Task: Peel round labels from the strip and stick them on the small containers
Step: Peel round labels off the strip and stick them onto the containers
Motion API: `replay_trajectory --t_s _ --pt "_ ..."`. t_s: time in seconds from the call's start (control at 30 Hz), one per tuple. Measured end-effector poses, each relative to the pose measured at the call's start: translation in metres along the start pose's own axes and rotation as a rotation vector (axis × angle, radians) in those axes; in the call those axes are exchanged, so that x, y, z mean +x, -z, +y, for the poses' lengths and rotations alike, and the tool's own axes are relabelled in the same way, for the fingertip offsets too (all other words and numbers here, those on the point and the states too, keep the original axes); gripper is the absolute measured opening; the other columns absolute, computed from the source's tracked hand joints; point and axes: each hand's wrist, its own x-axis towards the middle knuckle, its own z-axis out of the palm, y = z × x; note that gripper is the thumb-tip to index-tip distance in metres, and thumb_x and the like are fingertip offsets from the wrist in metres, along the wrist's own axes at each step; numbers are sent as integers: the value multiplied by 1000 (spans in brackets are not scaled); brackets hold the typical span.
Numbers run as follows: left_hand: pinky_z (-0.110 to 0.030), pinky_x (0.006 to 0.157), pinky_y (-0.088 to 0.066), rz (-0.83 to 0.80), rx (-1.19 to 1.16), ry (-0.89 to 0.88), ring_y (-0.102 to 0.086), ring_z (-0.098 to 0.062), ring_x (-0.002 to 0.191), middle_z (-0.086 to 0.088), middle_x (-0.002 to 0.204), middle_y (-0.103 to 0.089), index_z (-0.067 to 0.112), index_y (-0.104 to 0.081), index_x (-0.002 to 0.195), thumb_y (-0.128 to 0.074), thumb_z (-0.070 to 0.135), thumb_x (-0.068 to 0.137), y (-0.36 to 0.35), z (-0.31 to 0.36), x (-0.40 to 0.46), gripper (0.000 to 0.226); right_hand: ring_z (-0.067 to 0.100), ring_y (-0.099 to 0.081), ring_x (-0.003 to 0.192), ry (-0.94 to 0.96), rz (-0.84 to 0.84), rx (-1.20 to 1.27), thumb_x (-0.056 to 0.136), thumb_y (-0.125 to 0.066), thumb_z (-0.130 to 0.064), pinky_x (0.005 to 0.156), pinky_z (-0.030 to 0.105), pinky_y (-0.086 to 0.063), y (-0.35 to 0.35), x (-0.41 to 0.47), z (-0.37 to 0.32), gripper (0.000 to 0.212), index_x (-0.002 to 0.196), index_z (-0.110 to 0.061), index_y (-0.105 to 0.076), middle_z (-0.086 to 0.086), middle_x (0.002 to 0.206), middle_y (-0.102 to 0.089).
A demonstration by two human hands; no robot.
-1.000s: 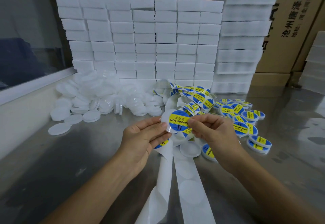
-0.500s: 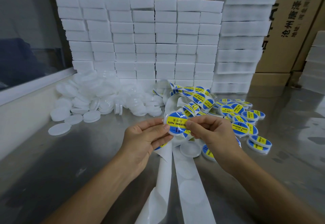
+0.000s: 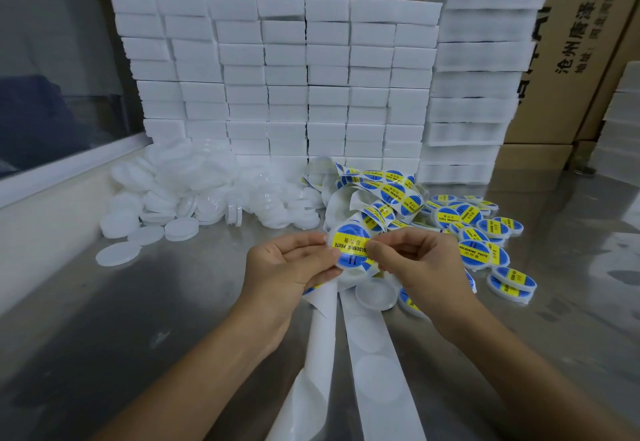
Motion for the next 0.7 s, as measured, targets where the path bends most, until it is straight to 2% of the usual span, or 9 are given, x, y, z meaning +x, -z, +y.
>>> replay_trajectory --t_s 0.1,0.17,0.33,0.43,0.5,0.57,0.63,0.7 --pt "-27 64 -59 -18 38 -35 -74 -30 78 -19 84 -74 8 -74 79 -78 -3 69 -2 0 -3 16 5 -64 54 17 33 -47 78 -78 -3 56 15 -53 -1 0 0 20 66 -19 -75 0 64 -73" --pt "-30 68 -60 -24 80 -73 -74 -32 80 -19 83 -74 13 -76 73 -78 -5 70 -3 0 -5 18 6 -67 57 38 51 -82 77 -78 -3 57 16 -54 -2 0 2 21 66 -20 -74 -2 64 -73" --pt "-41 80 -59 -33 153 -108 -71 -38 85 -21 82 -73 17 -76 72 -82 -5 65 -5 -1 -6 24 11 -69 63 122 97 -227 78 -79 -9 64 26 -59 -3 0 7 23 69 -29 -73 -10 68 -73" --pt "-41 79 -59 -49 95 -85 -71 -29 76 -13 72 -71 16 -77 71 -86 7 51 -6 -1 -6 24 12 -66 62 147 138 -331 78 -81 -24 63 30 -56 -6 -1 10 12 84 -29 -72 -9 69 -71" --pt "-35 72 -61 -72 -34 -57 -70 -23 70 -8 67 -69 14 -77 72 -84 12 43 -6 1 -6 30 15 -66 62 128 110 -321 77 -80 -36 61 29 -55 -7 -3 12 24 97 -31 -68 -8 71 -70" --pt "-30 69 -59 -115 -114 -37 -72 -23 71 -8 66 -68 15 -78 76 -82 10 45 -8 2 -6 32 17 -68 61 119 2 -258 74 -75 -46 60 26 -55 -9 -6 11 38 108 -30 -68 -6 78 -71" --pt "-28 70 -58 -155 -134 -28 -73 -24 76 -10 69 -69 18 -80 82 -81 11 48 -9 4 -8 35 16 -69 61 108 -87 -170 72 -69 -48 56 23 -52 -14 -8 11 53 119 -22 -66 1 85 -71" --pt "-27 71 -58 -182 -129 -27 -74 -24 81 -10 73 -71 18 -80 89 -79 12 52 -9 4 -8 38 14 -69 59 87 -104 -90 73 -69 -43 54 21 -50 -18 -9 10 54 119 -16 -64 11 83 -70"
